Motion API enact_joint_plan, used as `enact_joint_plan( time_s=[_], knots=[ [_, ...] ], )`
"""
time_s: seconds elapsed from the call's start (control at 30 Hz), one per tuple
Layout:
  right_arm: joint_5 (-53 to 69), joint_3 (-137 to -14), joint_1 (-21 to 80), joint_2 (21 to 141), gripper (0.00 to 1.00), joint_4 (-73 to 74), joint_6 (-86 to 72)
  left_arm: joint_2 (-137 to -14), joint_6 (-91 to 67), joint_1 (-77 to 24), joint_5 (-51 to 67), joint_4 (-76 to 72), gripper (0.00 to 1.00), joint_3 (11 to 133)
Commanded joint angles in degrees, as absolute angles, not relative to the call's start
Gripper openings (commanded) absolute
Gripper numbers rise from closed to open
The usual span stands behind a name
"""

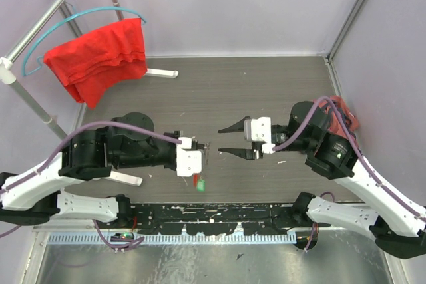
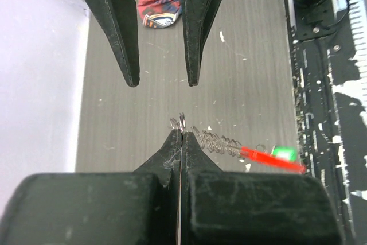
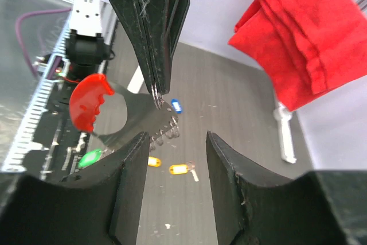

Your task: Put the keys on the keyring

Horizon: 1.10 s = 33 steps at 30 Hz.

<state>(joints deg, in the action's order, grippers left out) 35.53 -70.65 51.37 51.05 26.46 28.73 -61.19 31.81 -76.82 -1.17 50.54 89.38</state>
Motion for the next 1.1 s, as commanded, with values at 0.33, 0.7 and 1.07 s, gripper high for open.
enact_joint_plan(
  time_s=[0.33,0.7,1.07],
  knots=[
    [35.2,-69.5,51.6,53.9,0.54,19.2,42.8,-61.2,50.1,-90.1,-26.8,44.5,0.0,84.7],
    [35.1,-67.3,51.6,50.3,0.42,19.6,47.0,-59.6,52.4,-91.3,-30.3,40.5,0.0,82.7],
    [38.8,-67.9,51.6,51.1,0.33,18.5,45.4,-59.9,52.0,-91.2,-30.1,38.3,0.0,81.9]
  ],
)
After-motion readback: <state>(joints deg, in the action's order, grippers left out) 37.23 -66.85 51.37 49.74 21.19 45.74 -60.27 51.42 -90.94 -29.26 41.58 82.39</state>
